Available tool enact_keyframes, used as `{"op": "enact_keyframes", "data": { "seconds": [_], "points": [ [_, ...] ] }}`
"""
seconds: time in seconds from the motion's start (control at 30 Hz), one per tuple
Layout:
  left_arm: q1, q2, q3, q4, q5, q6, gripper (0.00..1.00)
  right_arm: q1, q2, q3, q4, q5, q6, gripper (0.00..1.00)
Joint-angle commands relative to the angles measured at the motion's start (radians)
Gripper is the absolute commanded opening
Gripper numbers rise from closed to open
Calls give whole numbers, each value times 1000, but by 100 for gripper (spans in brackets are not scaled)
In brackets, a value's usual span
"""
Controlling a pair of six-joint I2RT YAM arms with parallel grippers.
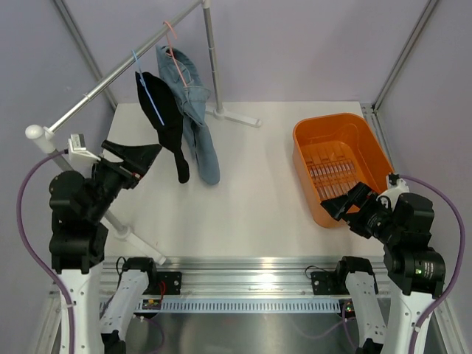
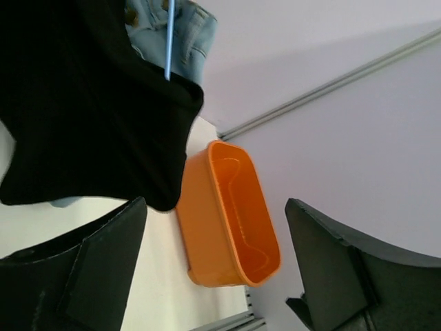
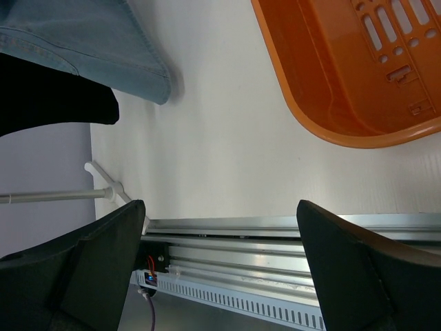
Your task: Remove the skirt from the hanger
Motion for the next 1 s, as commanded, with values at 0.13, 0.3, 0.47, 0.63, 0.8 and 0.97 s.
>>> {"op": "enact_keyframes", "data": {
  "seconds": [0.13, 0.3, 0.47, 0.63, 0.8, 0.97],
  "points": [
    [-85, 285, 349, -225, -222, 271, 83, -5, -79, 46, 14, -15, -8, 99],
    [-105, 412, 504, -216, -287, 343, 80, -5, -114, 37, 34, -52, 6, 100],
    [-113, 504, 539, -164, -256, 400, 70, -5, -128, 64, -1, -58, -18, 99],
    [-145, 539, 487, -64, -284, 440, 67, -5, -150, 91, -41, -42, -42, 99],
    [-176, 558, 446, 10, -345, 480, 68, -5, -187, 83, -49, -90, -16, 99],
    [-200, 596, 443, 47, -400, 515, 68, -5, -194, 91, -61, -95, -25, 99]
  ]
}}
